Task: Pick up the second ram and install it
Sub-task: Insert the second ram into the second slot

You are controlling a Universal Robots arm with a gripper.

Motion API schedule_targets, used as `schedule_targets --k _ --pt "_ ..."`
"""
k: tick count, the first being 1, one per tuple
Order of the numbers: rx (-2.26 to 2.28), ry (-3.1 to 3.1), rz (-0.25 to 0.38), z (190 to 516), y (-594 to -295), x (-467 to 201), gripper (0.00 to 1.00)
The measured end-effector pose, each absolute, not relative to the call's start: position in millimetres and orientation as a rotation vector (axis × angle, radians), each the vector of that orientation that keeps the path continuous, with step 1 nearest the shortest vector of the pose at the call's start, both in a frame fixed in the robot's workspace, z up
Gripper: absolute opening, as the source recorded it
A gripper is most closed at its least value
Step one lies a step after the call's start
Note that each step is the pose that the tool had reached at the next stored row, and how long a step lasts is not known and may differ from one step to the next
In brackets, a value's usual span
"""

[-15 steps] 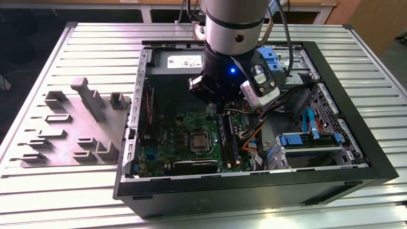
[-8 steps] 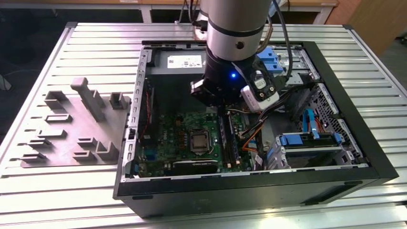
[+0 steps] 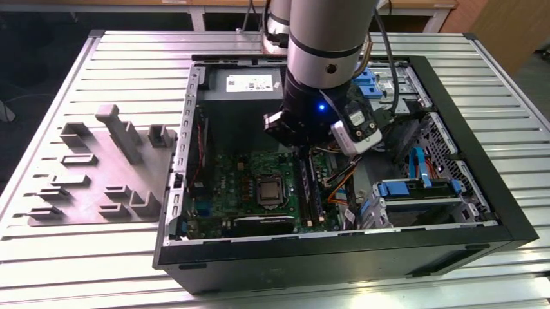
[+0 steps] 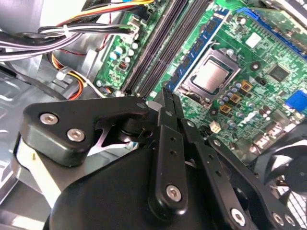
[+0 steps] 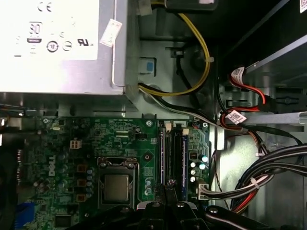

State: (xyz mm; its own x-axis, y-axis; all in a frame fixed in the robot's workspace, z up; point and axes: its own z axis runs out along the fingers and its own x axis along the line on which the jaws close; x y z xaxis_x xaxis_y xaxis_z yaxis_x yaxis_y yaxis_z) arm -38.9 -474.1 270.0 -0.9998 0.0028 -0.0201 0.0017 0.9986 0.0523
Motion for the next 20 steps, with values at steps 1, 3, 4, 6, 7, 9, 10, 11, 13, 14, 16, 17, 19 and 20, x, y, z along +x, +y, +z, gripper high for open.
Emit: schedule_targets --k 1,3,4,6,7,9,10,11,13,14,16,17,19,20 --pt "0.006 3.12 0.083 269.0 -474.1 -38.7 0.11" --pt "0.008 3.12 0.083 267.7 -474.1 -38.6 0.11" --pt "0.009 3.12 0.084 266.5 -474.1 -38.6 0.11" --pt "0.012 3.12 0.084 262.7 -474.1 -38.5 0.11" --pt "0.014 3.12 0.084 261.0 -474.1 -38.5 0.11" --pt "0.017 3.12 0.084 257.4 -474.1 -38.5 0.11" --pt "0.018 3.12 0.084 255.6 -474.1 -38.5 0.11" --pt "0.019 3.12 0.084 254.0 -474.1 -38.5 0.11" --pt "0.023 3.12 0.084 250.7 -474.1 -38.5 0.11" --pt "0.025 3.12 0.084 249.2 -474.1 -38.5 0.11" --pt "0.029 3.12 0.084 246.5 -474.1 -38.5 0.11" --pt "0.03 3.12 0.084 245.1 -474.1 -38.5 0.11" --pt "0.032 3.12 0.084 242.8 -474.1 -38.5 0.11" --pt "0.033 3.12 0.084 242.1 -474.1 -38.5 0.11"
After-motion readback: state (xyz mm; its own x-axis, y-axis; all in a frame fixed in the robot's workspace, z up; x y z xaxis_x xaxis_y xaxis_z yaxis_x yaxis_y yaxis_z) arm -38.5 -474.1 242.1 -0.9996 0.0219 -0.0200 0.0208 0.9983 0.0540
